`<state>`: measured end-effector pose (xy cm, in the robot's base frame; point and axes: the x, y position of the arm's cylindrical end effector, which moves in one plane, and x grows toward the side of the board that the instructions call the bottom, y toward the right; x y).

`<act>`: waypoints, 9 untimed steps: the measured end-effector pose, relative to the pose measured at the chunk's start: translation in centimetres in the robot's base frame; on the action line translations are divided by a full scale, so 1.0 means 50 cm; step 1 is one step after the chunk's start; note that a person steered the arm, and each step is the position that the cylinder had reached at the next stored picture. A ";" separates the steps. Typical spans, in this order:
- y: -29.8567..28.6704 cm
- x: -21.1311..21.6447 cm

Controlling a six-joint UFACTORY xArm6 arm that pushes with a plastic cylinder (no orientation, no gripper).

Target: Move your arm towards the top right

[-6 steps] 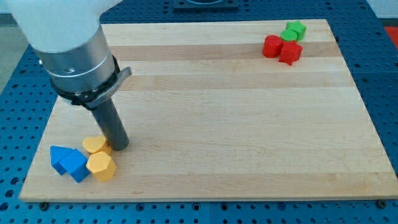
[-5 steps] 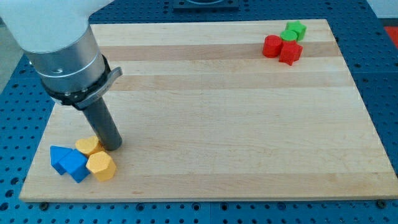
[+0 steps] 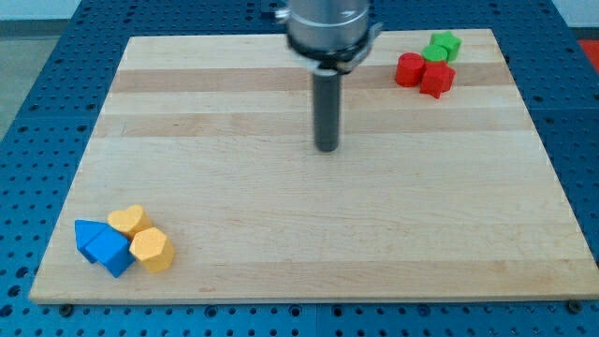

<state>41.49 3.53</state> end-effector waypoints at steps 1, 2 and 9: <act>0.079 -0.046; 0.155 -0.081; 0.412 -0.446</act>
<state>19.19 24.14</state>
